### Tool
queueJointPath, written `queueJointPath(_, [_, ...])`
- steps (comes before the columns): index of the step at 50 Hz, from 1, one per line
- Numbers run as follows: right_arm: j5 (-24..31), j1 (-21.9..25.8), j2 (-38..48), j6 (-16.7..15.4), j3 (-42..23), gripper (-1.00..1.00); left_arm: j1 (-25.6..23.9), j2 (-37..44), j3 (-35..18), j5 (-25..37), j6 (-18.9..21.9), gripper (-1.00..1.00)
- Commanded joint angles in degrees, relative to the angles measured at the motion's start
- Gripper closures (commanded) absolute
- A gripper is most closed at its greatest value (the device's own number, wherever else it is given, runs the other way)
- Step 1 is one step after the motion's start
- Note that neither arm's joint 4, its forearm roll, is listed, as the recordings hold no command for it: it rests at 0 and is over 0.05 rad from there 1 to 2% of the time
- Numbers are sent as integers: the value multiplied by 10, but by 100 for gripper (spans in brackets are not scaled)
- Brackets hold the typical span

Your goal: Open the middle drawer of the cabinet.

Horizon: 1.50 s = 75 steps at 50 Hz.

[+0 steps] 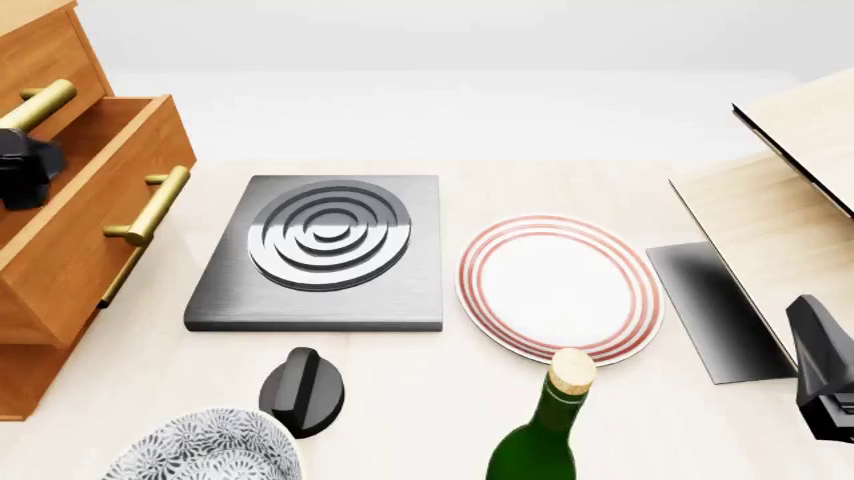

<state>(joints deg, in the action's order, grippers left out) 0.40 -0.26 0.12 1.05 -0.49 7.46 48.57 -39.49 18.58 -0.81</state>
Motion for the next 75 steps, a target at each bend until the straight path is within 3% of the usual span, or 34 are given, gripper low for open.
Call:
queueJointPath(1, [-2, 1, 1, -2, 1, -100, -2, 34, 12, -20, -7, -100])
queueJointPath(44, [-2, 1, 1, -2, 1, -100, 13, 89, 44, -75, 21, -100])
queueJointPath(75, [-2, 1, 1, -2, 1, -100, 3, 134, 63, -99, 8, -100])
